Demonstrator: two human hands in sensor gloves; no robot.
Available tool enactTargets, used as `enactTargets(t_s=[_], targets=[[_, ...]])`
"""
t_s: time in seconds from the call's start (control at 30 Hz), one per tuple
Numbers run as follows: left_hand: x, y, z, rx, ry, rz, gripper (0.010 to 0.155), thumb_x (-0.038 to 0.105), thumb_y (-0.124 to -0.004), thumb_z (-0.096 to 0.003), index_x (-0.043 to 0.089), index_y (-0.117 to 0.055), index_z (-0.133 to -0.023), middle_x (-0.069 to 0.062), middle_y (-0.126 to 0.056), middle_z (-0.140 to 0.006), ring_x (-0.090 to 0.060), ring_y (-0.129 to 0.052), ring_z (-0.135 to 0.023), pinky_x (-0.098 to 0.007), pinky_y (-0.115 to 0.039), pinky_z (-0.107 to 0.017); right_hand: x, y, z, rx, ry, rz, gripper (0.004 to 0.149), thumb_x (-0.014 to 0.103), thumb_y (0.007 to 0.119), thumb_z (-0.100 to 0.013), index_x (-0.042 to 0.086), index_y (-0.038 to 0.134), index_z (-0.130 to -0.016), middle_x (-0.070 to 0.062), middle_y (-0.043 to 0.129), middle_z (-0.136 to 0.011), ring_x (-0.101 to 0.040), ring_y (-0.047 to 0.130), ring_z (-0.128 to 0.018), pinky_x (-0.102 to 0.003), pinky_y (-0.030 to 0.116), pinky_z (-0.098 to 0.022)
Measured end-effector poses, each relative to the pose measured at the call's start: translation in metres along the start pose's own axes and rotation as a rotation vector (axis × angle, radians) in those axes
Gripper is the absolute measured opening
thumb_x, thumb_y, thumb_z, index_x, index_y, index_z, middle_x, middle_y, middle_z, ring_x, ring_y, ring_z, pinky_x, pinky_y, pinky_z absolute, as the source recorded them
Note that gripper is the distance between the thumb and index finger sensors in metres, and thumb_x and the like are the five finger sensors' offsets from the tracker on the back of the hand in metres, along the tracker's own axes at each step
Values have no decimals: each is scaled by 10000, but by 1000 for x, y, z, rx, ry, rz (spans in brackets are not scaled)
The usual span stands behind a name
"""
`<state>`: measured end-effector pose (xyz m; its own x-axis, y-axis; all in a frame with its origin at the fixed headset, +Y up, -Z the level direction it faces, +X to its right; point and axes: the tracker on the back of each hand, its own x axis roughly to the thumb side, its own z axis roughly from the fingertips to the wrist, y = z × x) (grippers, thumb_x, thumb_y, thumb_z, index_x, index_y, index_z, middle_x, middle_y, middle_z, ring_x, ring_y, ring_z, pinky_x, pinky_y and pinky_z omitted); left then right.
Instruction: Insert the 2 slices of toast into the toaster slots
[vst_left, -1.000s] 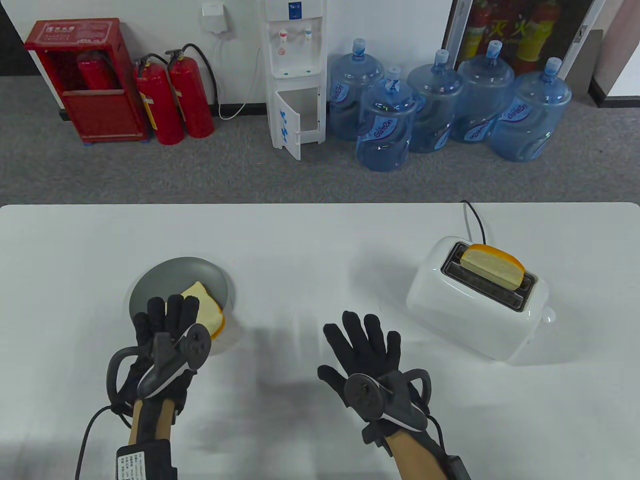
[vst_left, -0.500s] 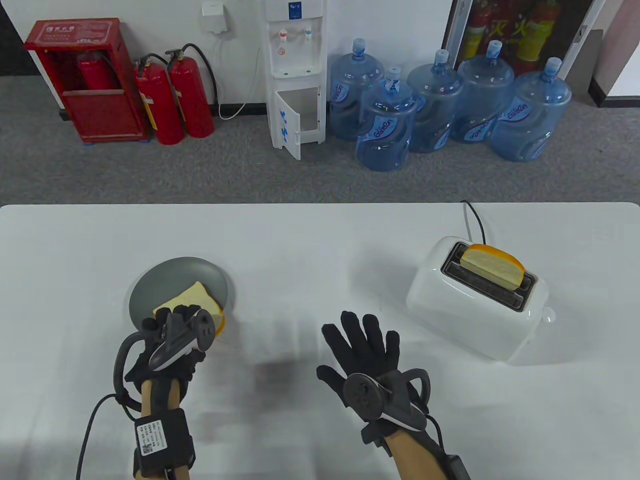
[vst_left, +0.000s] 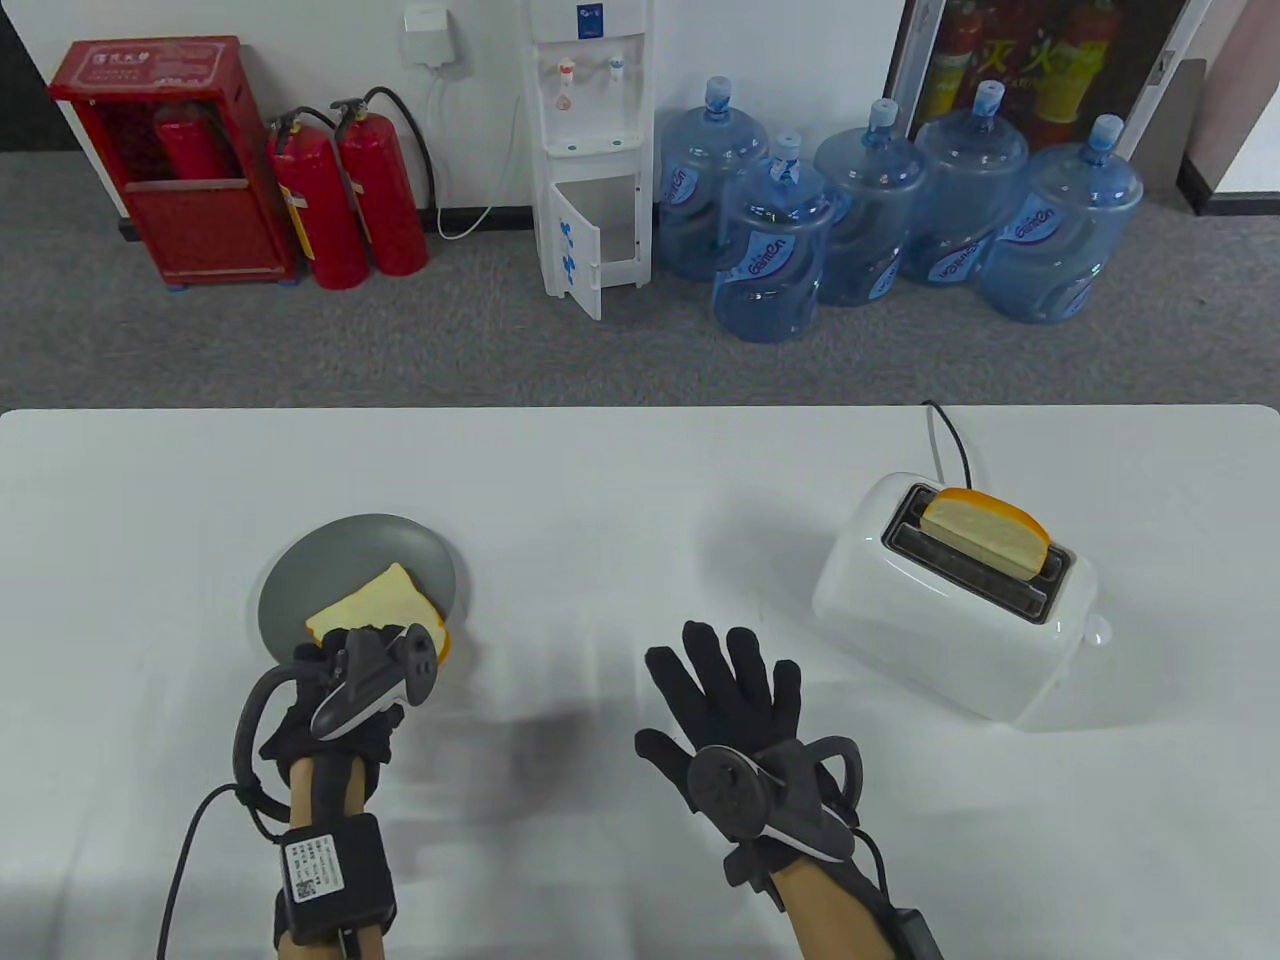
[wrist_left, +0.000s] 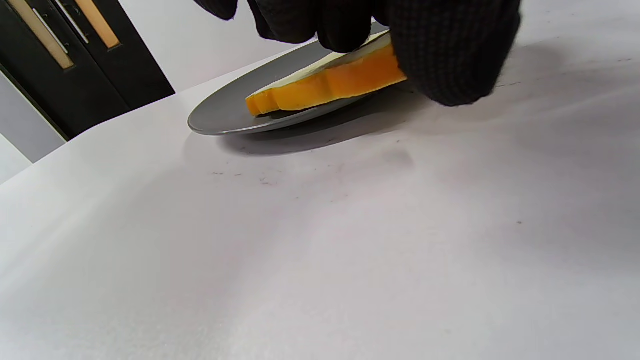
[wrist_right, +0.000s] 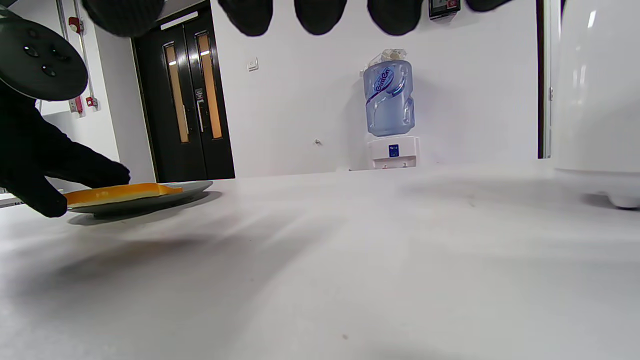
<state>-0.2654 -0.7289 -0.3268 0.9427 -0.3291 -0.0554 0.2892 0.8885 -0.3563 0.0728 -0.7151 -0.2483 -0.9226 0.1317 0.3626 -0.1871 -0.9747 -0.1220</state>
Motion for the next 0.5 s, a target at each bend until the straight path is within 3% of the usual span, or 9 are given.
enactTargets(t_s=[0.5], targets=[[-4, -2, -3, 20, -22, 68, 613, 360, -730, -546, 388, -486, -1108, 98, -587, -1178, -167, -677, -1136, -394, -558, -835, 0, 0, 0, -9, -3, 3, 734, 671, 485, -666, 308, 301, -1277, -114, 221, -1347, -500, 319, -1188, -764, 338, -759]])
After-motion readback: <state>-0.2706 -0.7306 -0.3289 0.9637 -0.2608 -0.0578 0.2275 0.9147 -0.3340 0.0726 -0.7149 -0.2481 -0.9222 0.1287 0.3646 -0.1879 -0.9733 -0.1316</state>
